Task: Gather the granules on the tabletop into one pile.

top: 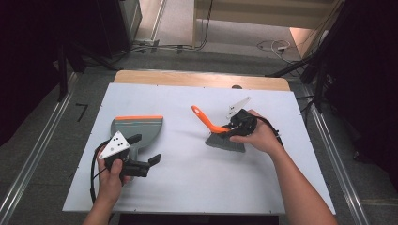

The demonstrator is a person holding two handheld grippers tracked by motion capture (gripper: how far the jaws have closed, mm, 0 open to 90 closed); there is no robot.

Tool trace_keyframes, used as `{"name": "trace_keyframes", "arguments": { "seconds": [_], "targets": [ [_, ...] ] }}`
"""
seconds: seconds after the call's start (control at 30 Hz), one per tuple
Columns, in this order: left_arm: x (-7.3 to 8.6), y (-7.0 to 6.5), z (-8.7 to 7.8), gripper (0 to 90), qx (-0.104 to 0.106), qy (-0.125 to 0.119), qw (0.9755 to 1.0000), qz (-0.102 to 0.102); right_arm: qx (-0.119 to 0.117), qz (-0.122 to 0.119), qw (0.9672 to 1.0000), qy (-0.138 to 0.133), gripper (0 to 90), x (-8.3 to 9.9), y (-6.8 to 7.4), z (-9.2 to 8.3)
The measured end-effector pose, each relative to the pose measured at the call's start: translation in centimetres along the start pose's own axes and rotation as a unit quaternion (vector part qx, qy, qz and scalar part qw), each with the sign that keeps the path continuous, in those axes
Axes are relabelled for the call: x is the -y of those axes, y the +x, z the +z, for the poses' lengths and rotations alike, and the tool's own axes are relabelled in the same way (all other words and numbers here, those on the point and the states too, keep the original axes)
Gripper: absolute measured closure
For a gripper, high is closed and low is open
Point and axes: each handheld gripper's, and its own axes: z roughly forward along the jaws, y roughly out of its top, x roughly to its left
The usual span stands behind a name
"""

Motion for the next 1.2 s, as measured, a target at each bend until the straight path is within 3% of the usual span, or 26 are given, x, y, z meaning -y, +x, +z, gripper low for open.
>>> {"name": "trace_keyframes", "arguments": {
  "seconds": [1.2],
  "targets": [
    [0.1,0.2,0.0,0.0,-0.002,0.001,1.0000,-0.002,0.016,0.026,0.9992,-0.027,67.3,-1.0,-3.3,0.8]
  ]
}}
